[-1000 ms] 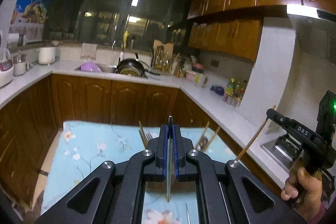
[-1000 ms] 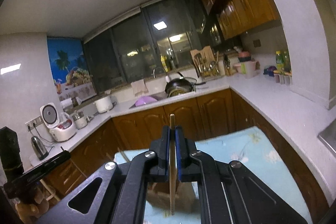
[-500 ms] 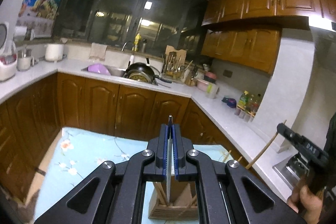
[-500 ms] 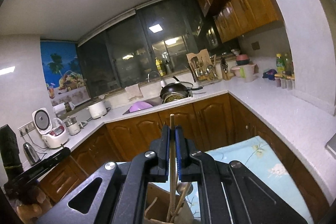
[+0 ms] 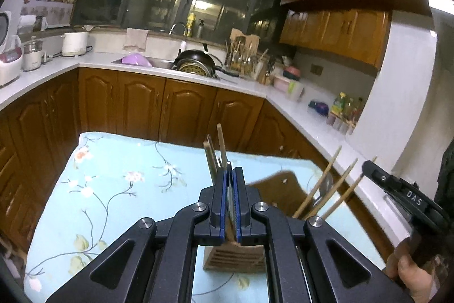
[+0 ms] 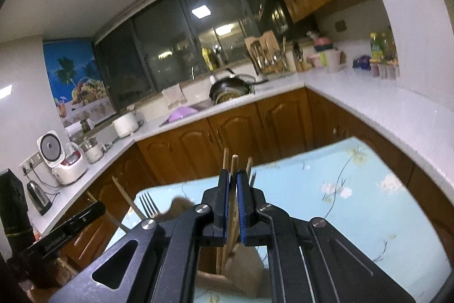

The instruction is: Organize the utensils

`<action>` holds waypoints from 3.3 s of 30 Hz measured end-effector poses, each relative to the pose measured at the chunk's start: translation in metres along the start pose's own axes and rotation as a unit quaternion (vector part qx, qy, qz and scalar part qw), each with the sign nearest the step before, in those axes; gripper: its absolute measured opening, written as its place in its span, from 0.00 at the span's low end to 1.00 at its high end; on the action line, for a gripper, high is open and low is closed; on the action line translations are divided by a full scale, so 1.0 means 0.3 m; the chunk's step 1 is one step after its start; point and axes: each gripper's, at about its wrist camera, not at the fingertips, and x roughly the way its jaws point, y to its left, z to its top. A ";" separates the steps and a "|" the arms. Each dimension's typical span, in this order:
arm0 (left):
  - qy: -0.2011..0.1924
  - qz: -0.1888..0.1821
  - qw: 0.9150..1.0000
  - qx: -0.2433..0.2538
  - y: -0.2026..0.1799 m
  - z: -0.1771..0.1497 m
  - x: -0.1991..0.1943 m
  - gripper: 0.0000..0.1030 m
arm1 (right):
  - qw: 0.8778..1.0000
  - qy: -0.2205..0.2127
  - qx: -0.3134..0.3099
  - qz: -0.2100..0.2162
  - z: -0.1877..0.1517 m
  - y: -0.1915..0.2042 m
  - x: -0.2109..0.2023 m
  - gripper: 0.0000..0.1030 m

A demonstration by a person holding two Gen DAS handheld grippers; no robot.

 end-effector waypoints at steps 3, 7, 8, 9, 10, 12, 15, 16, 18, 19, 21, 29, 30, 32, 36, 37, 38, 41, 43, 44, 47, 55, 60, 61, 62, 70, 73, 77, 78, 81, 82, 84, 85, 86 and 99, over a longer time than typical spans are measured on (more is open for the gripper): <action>-0.003 0.000 1.000 0.000 0.003 0.027 -0.005 0.03 | 1.000 -0.002 0.001 -0.003 -0.004 -0.004 -0.007 0.05; -0.003 0.001 1.000 0.001 0.008 0.042 -0.012 0.03 | 1.000 0.004 -0.002 -0.004 0.006 0.000 0.000 0.06; -0.004 0.001 1.000 0.001 0.008 0.046 -0.012 0.03 | 1.000 0.005 -0.002 -0.005 0.007 -0.002 0.001 0.06; -0.004 0.002 1.000 0.002 0.012 0.039 -0.015 0.03 | 1.000 0.005 -0.001 -0.005 0.008 -0.003 0.001 0.06; -0.005 0.002 1.000 0.002 0.012 0.035 -0.019 0.03 | 1.000 0.004 -0.002 -0.004 0.008 -0.002 0.002 0.06; -0.005 0.003 1.000 0.003 0.012 0.029 -0.024 0.03 | 1.000 0.004 -0.003 -0.005 0.011 0.002 0.000 0.06; -0.005 0.004 1.000 0.005 0.009 0.020 -0.025 0.03 | 1.000 0.004 -0.001 -0.004 0.011 -0.004 0.001 0.06; -0.004 0.004 1.000 0.005 0.009 0.023 -0.025 0.03 | 1.000 0.004 -0.001 -0.004 0.011 -0.003 0.001 0.06; -0.005 0.005 1.000 0.004 0.007 0.002 -0.030 0.03 | 1.000 0.005 -0.002 -0.005 0.012 -0.001 0.001 0.06; -0.004 0.005 1.000 0.003 0.007 0.005 -0.032 0.03 | 1.000 0.005 -0.002 -0.005 0.011 -0.002 0.001 0.06; -0.004 0.006 1.000 0.002 0.007 0.001 -0.032 0.03 | 1.000 0.005 -0.002 -0.005 0.012 -0.001 0.001 0.06; 0.009 0.002 1.000 0.001 -0.011 -0.003 -0.035 0.12 | 1.000 0.017 0.004 -0.010 -0.010 -0.021 -0.006 0.21; 0.007 -0.001 1.000 0.000 -0.016 -0.002 -0.044 0.19 | 1.000 0.015 0.006 -0.010 -0.012 -0.024 -0.015 0.30; -0.003 0.001 1.000 0.000 -0.027 -0.005 -0.070 0.22 | 1.000 0.008 0.009 -0.011 -0.013 -0.028 -0.038 0.43; -0.010 0.002 1.000 0.004 -0.044 -0.023 -0.118 0.32 | 1.000 -0.002 0.009 -0.014 -0.020 -0.035 -0.088 0.48; -0.012 0.004 1.000 0.004 -0.045 -0.030 -0.132 0.35 | 1.000 -0.003 0.011 -0.015 -0.025 -0.039 -0.096 0.53; -0.015 0.007 1.000 0.003 -0.044 -0.039 -0.148 0.41 | 1.000 -0.004 0.012 -0.015 -0.030 -0.044 -0.108 0.55; -0.020 0.011 1.000 -0.007 -0.034 -0.075 -0.199 0.55 | 1.000 -0.006 0.013 -0.016 -0.057 -0.055 -0.145 0.64; -0.020 0.014 1.000 -0.010 -0.031 -0.109 -0.230 0.61 | 1.000 -0.003 0.019 -0.012 -0.084 -0.067 -0.169 0.66; -0.019 0.019 1.000 -0.012 -0.029 -0.132 -0.249 0.67 | 1.000 0.000 0.024 -0.009 -0.105 -0.075 -0.185 0.68; -0.010 0.030 0.999 -0.018 -0.027 -0.196 -0.293 0.77 | 0.999 0.007 0.034 -0.001 -0.153 -0.086 -0.221 0.76; 0.019 0.046 0.998 -0.040 -0.041 -0.343 -0.440 0.85 | 1.000 0.029 0.010 0.000 -0.322 -0.057 -0.350 0.87; 0.029 0.051 0.996 -0.070 -0.032 -0.411 -0.558 0.85 | 0.999 0.033 0.004 0.007 -0.432 -0.026 -0.442 0.87; 0.028 0.053 0.996 -0.073 -0.030 -0.422 -0.582 0.85 | 0.999 0.033 0.000 0.006 -0.447 -0.019 -0.454 0.87; 0.025 0.055 0.995 -0.075 -0.026 -0.436 -0.608 0.85 | 0.999 0.031 -0.004 0.006 -0.464 -0.012 -0.470 0.87; -0.004 0.075 0.996 -0.046 -0.017 -0.540 -0.768 0.86 | 0.999 -0.030 -0.040 -0.016 -0.541 0.043 -0.639 0.94; -0.021 0.077 0.996 -0.042 -0.012 -0.576 -0.841 0.89 | 0.996 -0.048 -0.067 -0.019 -0.536 0.079 -0.691 0.98; -0.058 0.089 0.994 -0.025 -0.025 -0.610 -0.933 0.99 | 0.991 -0.084 -0.107 -0.019 -0.527 0.138 -0.772 1.00; -0.069 0.095 0.993 -0.018 -0.030 -0.623 -0.949 0.99 | 0.988 -0.097 -0.119 -0.018 -0.532 0.153 -0.793 1.00; -0.066 0.113 0.991 -0.001 -0.048 -0.677 -0.990 0.99 | 0.987 -0.100 -0.127 -0.015 -0.572 0.157 -0.801 1.00; -0.065 0.114 0.991 0.001 -0.051 -0.693 -0.990 0.99 | 0.987 -0.097 -0.126 -0.016 -0.587 0.152 -0.796 1.00; -0.060 0.118 0.991 0.005 -0.059 -0.736 -0.998 0.99 | 0.989 -0.089 -0.119 -0.019 -0.626 0.137 -0.786 1.00; -0.058 0.122 0.991 0.006 -0.062 -0.758 -1.002 0.99 | 0.989 -0.085 -0.115 -0.020 -0.644 0.128 -0.784 1.00; -0.056 0.124 0.991 0.009 -0.065 -0.776 -0.999 0.99 | 0.990 -0.083 -0.114 -0.021 -0.663 0.120 -0.779 1.00; -0.054 0.153 0.985 0.058 -0.135 -0.855 -1.001 0.99 | 0.986 -0.103 -0.130 -0.032 -0.744 0.084 -0.814 1.00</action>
